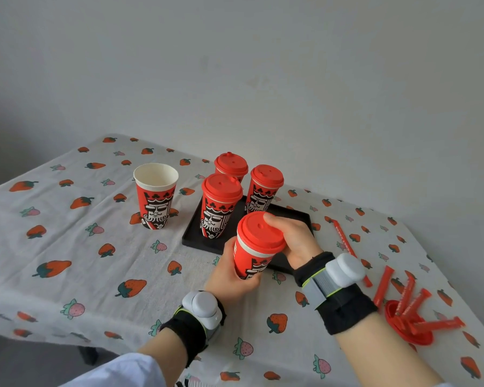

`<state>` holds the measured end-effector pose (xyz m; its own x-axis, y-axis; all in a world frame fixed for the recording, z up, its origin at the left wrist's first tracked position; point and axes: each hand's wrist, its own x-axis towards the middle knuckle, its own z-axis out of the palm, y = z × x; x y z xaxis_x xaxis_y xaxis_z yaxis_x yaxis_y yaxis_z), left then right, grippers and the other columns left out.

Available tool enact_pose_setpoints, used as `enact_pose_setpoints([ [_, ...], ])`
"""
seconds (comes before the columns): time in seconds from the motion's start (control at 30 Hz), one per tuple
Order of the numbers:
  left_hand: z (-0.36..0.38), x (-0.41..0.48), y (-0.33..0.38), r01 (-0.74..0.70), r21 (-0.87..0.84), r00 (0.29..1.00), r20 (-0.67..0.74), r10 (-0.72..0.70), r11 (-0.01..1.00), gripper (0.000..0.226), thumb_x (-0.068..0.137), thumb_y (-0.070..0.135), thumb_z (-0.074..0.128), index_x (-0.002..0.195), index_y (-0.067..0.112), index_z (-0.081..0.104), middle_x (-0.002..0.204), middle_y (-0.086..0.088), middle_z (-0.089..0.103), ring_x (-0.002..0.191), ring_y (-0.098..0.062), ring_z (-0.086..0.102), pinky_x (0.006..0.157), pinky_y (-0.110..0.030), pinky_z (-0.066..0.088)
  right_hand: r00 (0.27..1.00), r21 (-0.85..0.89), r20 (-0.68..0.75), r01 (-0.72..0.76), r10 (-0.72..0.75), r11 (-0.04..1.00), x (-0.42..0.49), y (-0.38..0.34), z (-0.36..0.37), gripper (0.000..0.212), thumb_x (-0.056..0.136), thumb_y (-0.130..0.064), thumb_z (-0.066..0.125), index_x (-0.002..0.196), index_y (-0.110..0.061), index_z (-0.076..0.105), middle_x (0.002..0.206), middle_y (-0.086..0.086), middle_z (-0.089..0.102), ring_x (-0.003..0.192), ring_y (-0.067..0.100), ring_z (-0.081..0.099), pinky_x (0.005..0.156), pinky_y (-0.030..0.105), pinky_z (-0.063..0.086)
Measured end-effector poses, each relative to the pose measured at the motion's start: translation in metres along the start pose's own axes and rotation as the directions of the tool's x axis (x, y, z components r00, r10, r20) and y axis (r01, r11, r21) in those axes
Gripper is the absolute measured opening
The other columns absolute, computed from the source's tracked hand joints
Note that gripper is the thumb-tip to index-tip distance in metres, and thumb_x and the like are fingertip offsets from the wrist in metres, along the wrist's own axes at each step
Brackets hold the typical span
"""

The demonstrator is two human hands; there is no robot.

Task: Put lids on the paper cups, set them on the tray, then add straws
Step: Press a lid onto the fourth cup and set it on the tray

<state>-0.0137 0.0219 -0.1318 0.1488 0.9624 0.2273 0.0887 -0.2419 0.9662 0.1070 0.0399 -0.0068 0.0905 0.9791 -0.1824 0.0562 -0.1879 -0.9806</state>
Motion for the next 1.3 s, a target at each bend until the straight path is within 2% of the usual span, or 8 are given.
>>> enact_pose_setpoints([
  [0.17,0.0,-0.001,0.001,-0.024,-0.015,1.0,0.001,0.024,1.0,0.082,0.066,0.036,0.072,0.126,0.047,0.017,0.12,0.01,0.054,0.107,0.009,0.055,0.082,-0.007,0.045,0.999,-0.047,0.003,0.045,-0.045,0.998,0.0,0.002,0.001,0.013,0.081,-0.017,0.067,0.092,-0.012,0.071,0.089,0.008,0.07,0.083,0.019,0.064,0.083,0.033,0.05],
  [0.4,-0.002,-0.002,0.001,-0.034,-0.016,0.999,0.021,0.035,0.999,0.084,0.065,0.043,0.071,0.129,0.041,0.016,0.125,0.0,0.053,0.11,-0.004,0.057,0.093,-0.028,0.05,0.996,-0.057,-0.035,0.078,-0.081,0.995,-0.001,0.007,0.003,0.018,0.08,-0.019,0.068,0.097,-0.011,0.071,0.094,0.01,0.07,0.092,0.024,0.064,0.087,0.037,0.05],
  [0.5,-0.004,-0.004,0.006,-0.084,-0.071,0.995,0.039,0.087,0.994,0.083,0.066,0.047,0.071,0.13,0.04,0.017,0.126,0.003,0.049,0.113,-0.007,0.056,0.095,-0.032,0.05,0.993,-0.033,-0.051,0.102,-0.104,0.994,-0.004,0.011,0.005,0.012,0.08,-0.022,0.068,0.091,-0.017,0.071,0.089,0.003,0.07,0.087,0.018,0.064,0.072,0.028,0.05],
  [0.6,-0.003,-0.008,0.015,-0.209,-0.191,0.978,-0.07,0.199,0.959,0.081,0.076,0.061,0.059,0.137,0.022,0.022,0.136,0.007,0.04,0.125,-0.001,0.045,0.099,-0.018,0.04,0.99,-0.016,-0.073,0.124,-0.124,0.992,-0.007,0.013,0.007,0.008,0.08,-0.025,0.068,0.087,-0.021,0.07,0.085,-0.002,0.069,0.082,0.013,0.063,0.064,0.022,0.047],
  [0.77,-0.005,0.004,0.045,-0.228,-0.226,0.923,-0.361,0.136,0.947,0.039,0.087,0.047,0.037,0.123,0.033,0.045,0.125,0.009,0.054,0.118,-0.004,0.05,0.095,-0.014,0.04,0.989,-0.014,-0.084,0.125,-0.126,0.992,-0.006,0.017,0.007,0.003,0.08,-0.028,0.069,0.077,-0.027,0.069,0.083,-0.005,0.069,0.079,0.009,0.063,0.061,0.019,0.047],
  [1.0,-0.003,0.029,0.064,-0.216,-0.165,0.958,-0.225,0.177,0.962,0.037,0.092,0.027,0.035,0.108,0.012,0.064,0.108,0.0,0.066,0.104,-0.008,0.059,0.091,-0.021,0.044,0.99,0.061,-0.081,0.122,-0.117,0.991,-0.004,0.02,0.008,0.002,0.078,-0.027,0.071,0.078,-0.025,0.07,0.085,-0.003,0.071,0.078,0.008,0.067,0.06,0.017,0.05],
  [1.1,-0.004,0.03,0.056,-0.244,-0.144,0.95,-0.232,0.207,0.959,0.036,0.094,0.024,0.033,0.107,0.014,0.065,0.107,0.004,0.067,0.103,-0.006,0.06,0.089,-0.015,0.044,0.984,0.07,-0.089,0.158,-0.152,0.985,-0.002,0.022,0.009,0.007,0.078,-0.026,0.071,0.085,-0.028,0.069,0.097,-0.003,0.069,0.091,0.013,0.064,0.071,0.023,0.05],
  [1.3,-0.005,0.031,0.051,-0.258,-0.146,0.949,-0.222,0.223,0.955,0.035,0.093,0.036,0.033,0.107,0.029,0.064,0.108,0.012,0.067,0.105,-0.008,0.06,0.09,-0.017,0.045,0.978,0.104,-0.065,0.205,-0.199,0.973,-0.001,0.027,0.009,0.013,0.081,-0.023,0.067,0.081,-0.035,0.072,0.094,-0.012,0.07,0.094,0.01,0.063,0.079,0.026,0.052],
])
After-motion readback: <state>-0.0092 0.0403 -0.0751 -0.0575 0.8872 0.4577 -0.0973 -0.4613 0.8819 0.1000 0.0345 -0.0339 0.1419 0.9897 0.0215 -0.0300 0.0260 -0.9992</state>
